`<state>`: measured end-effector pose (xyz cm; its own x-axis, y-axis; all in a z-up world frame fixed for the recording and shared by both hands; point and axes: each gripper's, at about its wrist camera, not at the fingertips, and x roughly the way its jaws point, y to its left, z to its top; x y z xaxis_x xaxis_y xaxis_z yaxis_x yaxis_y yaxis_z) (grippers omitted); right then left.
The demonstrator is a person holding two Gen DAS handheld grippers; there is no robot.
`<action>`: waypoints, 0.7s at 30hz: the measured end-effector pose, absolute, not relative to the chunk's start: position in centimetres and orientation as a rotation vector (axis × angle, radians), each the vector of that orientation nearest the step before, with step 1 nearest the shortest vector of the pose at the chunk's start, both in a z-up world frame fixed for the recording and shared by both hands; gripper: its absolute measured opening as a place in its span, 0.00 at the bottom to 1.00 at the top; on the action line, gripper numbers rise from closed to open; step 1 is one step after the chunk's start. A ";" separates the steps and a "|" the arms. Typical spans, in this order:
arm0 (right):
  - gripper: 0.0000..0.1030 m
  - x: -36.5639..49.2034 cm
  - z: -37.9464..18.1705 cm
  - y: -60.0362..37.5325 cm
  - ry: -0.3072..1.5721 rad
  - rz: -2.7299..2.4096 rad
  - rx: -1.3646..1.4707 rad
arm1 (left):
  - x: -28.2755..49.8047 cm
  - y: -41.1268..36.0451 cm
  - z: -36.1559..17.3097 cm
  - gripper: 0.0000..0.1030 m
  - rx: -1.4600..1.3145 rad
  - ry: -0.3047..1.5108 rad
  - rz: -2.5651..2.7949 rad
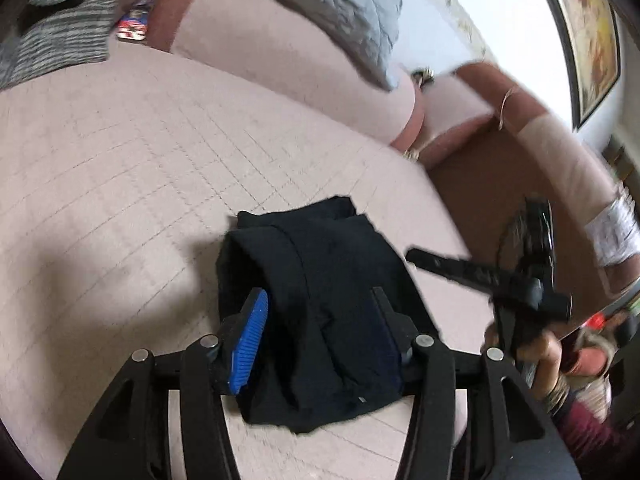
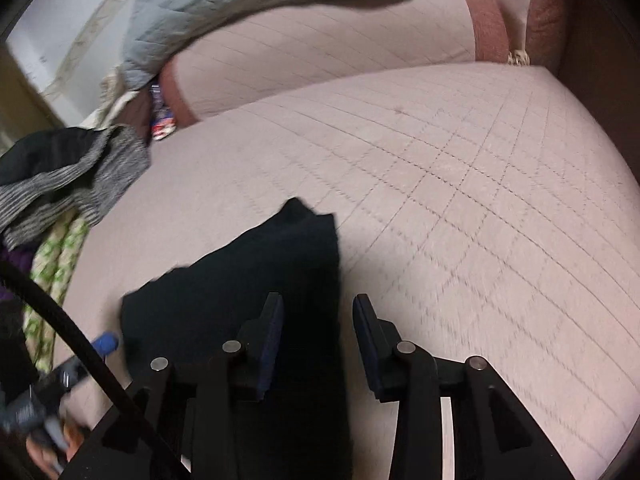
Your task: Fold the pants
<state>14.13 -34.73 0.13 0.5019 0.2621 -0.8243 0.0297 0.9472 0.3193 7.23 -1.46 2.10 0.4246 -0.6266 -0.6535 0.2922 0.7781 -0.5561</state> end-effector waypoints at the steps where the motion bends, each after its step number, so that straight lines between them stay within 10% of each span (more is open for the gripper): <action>1: 0.45 15.0 -0.5 -34.7 1.055 0.135 0.319 | 7.7 -1.8 1.6 0.48 -0.377 0.991 -0.589; 3: 0.46 17.0 -2.4 -35.1 1.098 0.141 0.377 | 9.1 -3.2 0.1 0.48 -0.362 1.040 -0.583; 6: 0.14 18.4 -4.1 -35.9 1.153 0.226 0.551 | 10.4 -3.9 -1.6 0.48 -0.347 1.089 -0.532; 12: 0.01 17.5 -1.7 -37.4 1.054 0.184 0.522 | 10.6 -5.0 -0.7 0.48 -0.327 1.057 -0.526; 21: 0.05 14.7 1.6 -38.7 0.982 0.155 0.405 | 11.0 -4.7 -1.1 0.47 -0.342 1.123 -0.438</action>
